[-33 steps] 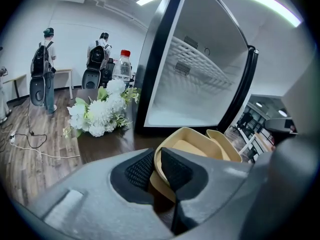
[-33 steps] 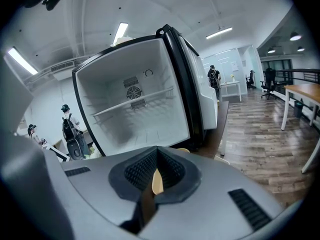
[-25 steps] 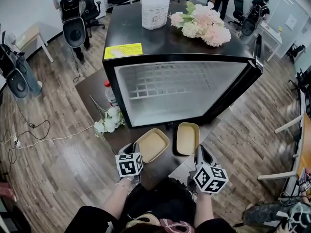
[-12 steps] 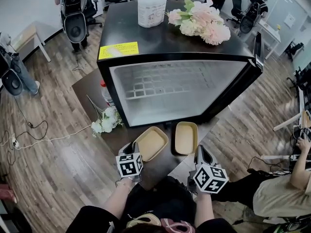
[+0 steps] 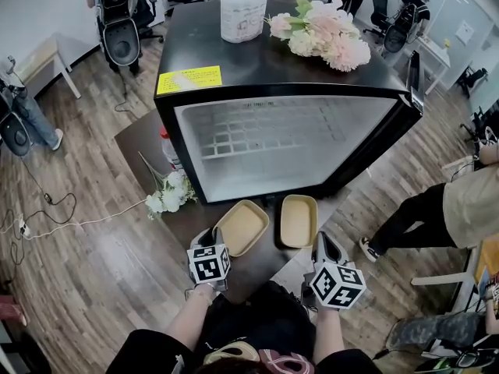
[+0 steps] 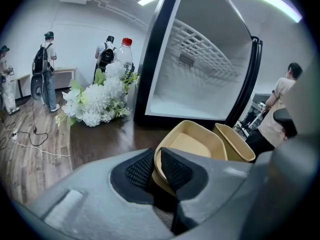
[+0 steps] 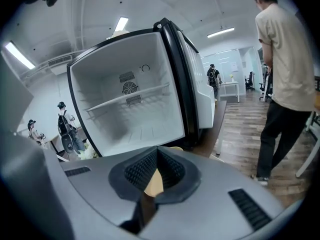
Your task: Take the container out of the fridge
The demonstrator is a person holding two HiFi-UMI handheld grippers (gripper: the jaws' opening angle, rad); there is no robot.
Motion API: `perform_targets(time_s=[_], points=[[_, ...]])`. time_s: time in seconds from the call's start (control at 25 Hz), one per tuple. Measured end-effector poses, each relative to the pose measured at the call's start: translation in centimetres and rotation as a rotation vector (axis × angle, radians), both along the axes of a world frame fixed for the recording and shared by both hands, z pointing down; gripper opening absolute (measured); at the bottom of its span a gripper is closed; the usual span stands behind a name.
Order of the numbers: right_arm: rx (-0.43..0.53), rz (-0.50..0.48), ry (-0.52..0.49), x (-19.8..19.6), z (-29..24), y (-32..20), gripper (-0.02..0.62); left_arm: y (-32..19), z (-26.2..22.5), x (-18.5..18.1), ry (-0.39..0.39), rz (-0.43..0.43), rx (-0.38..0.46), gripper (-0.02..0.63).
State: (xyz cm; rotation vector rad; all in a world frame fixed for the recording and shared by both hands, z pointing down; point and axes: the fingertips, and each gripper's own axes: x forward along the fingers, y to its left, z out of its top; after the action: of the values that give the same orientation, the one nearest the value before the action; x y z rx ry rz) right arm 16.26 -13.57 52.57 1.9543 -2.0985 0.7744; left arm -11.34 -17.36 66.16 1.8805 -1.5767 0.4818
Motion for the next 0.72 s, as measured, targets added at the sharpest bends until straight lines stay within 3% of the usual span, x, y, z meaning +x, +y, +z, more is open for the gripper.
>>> perform_targets(time_s=[0.16,0.28,0.44,0.72], points=[[0.001,-0.006,-0.001,-0.3,0.0,-0.1,0.008,0.0,0.2,0.0,0.003,-0.005,-0.011,0.059],[0.001,-0.003,-0.002,-0.4,-0.1,0.0,0.008,0.2,0.4,0.0,0.032,-0.003,-0.036,0.136],[0.007,0.011,-0.008,-0.4,-0.3,0.1,0.008,0.4,0.3,-0.1,0.055,0.013,-0.038,0.161],[0.017,-0.011,-0.011,-1.5,-0.3,0.8,0.009,0.8,-3.5,-0.3,0.149,0.015,0.074,0.187]])
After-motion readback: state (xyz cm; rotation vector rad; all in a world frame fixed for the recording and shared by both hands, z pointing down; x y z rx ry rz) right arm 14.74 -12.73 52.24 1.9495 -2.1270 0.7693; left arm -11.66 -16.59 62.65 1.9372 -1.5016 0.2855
